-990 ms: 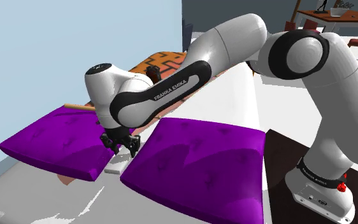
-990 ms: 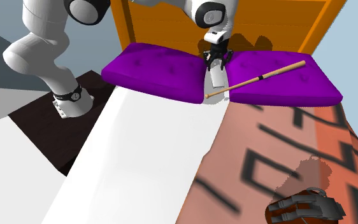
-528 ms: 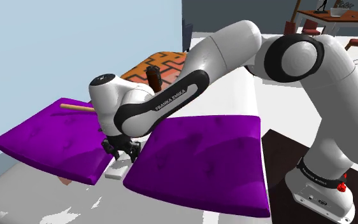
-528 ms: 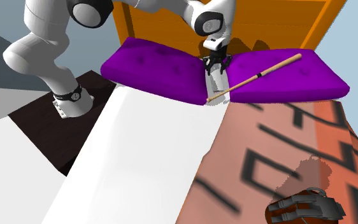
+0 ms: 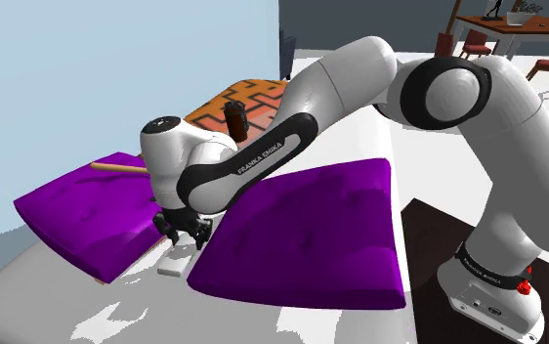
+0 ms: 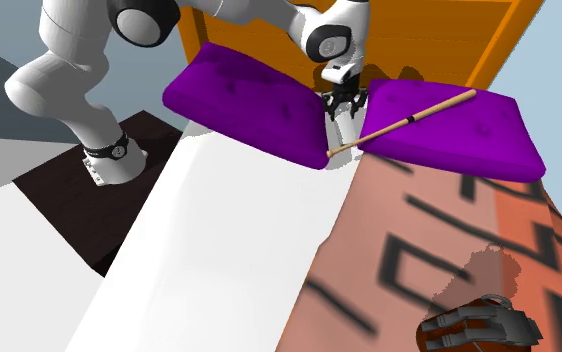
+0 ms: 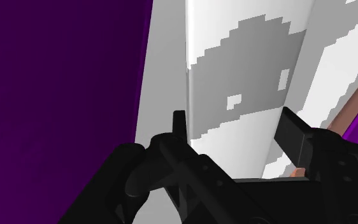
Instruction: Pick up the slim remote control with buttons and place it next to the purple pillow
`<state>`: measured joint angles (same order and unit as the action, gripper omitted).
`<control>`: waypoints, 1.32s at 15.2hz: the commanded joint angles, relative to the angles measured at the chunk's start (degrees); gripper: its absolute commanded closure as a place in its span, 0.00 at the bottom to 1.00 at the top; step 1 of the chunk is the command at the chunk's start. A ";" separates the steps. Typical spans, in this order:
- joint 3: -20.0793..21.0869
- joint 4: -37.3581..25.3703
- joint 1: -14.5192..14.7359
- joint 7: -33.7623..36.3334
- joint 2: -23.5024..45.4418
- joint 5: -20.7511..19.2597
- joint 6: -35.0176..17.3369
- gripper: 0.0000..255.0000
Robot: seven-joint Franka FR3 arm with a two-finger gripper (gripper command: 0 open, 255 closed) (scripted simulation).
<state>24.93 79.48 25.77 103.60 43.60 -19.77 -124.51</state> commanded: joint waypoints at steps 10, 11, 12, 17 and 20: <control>-0.04 0.47 0.24 -0.74 -1.46 1.41 5.34 0.00; 0.24 -0.01 0.11 -0.95 -2.36 1.78 6.68 0.00; 0.45 -0.45 0.03 -1.12 -3.02 2.06 7.75 0.00; 0.45 -0.45 0.03 -1.12 -3.02 2.06 7.75 0.00; 0.45 -0.45 0.03 -1.12 -3.02 2.06 7.75 0.00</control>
